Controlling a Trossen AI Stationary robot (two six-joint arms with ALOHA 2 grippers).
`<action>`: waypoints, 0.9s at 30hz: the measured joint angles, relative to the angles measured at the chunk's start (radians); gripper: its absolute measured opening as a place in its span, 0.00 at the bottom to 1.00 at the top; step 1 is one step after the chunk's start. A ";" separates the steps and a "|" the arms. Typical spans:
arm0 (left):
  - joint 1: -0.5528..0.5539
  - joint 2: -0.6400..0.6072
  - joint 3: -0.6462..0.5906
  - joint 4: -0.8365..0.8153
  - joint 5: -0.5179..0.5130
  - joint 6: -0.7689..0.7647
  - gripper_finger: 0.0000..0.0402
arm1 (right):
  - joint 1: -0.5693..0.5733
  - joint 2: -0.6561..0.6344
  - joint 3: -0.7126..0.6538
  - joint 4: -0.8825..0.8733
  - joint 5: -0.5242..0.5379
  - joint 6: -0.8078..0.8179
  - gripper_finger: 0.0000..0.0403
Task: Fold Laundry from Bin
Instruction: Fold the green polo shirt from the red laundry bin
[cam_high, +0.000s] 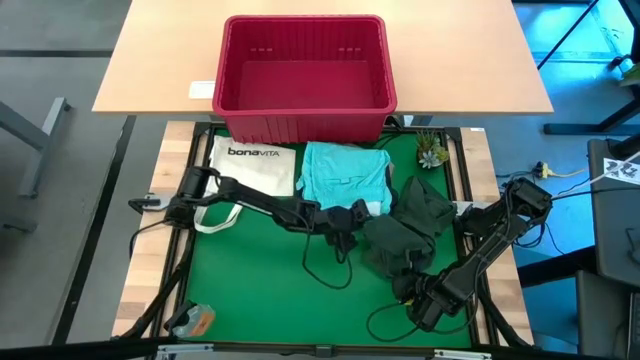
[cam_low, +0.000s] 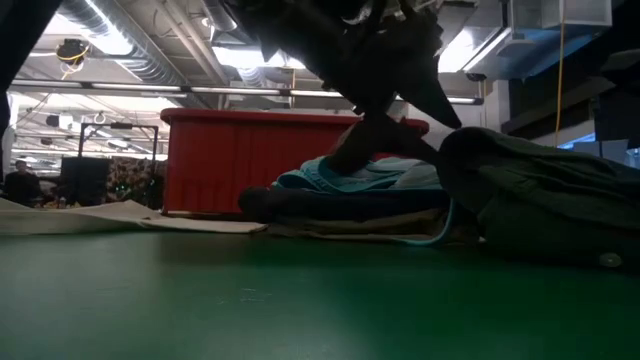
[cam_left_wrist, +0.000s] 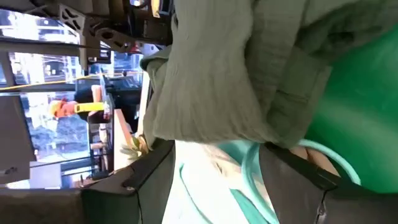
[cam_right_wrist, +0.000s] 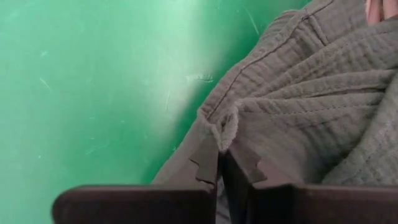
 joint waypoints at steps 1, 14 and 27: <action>-0.003 0.002 0.000 0.010 0.000 0.000 0.57 | 0.000 0.000 0.000 0.000 -0.001 0.000 0.03; -0.031 0.003 0.000 0.023 0.156 0.073 0.57 | 0.000 0.000 0.000 -0.001 -0.026 0.000 0.03; -0.031 0.003 0.000 0.026 0.221 0.090 0.46 | 0.000 0.000 0.009 -0.003 -0.033 0.002 0.02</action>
